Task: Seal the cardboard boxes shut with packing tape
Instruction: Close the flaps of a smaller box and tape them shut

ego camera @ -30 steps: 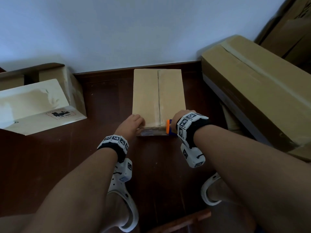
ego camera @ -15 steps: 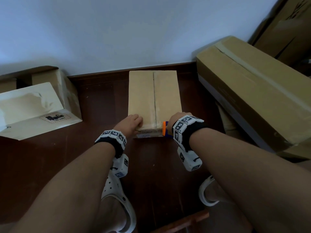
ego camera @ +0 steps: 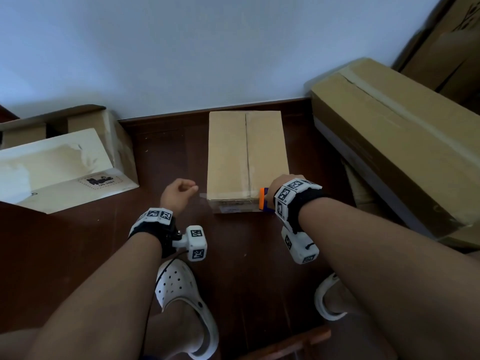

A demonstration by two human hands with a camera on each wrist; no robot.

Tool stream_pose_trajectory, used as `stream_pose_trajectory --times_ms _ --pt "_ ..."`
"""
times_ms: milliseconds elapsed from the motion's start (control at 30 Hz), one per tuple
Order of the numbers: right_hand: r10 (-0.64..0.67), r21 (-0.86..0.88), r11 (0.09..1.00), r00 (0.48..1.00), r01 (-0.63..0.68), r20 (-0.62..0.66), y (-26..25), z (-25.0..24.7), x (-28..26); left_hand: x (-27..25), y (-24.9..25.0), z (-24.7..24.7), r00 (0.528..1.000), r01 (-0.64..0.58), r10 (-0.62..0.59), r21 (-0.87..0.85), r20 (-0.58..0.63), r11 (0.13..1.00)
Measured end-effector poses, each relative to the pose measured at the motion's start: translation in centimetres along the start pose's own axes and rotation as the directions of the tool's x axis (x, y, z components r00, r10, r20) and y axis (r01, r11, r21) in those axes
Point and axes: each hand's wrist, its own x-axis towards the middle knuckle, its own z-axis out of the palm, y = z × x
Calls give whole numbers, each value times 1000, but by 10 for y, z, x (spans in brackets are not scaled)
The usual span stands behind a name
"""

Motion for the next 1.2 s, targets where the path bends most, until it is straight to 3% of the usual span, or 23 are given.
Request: stream_pose_trajectory --times_ms 133,267,600,733,1033,1200 --pt "-35 -86 996 999 35 -1 -1 0 -2 1 -32 -2 961 195 -155 -166 228 967" --pt "-39 -70 997 999 39 3 -2 -4 -7 -6 -32 6 923 230 -135 -235 361 944" --pt "-65 -138 988 998 65 7 -3 -5 -12 -5 -34 21 961 220 -171 -227 216 949" --pt "-33 -67 997 999 33 1 -3 -5 -10 -5 -28 34 975 196 -166 -228 144 954" --pt "-16 -91 996 999 19 31 -5 -7 -6 -8 -22 47 960 280 -251 -360 127 890" --pt "-27 -96 995 999 31 42 -4 -9 -5 -5 -18 52 953 297 -302 -332 36 895"
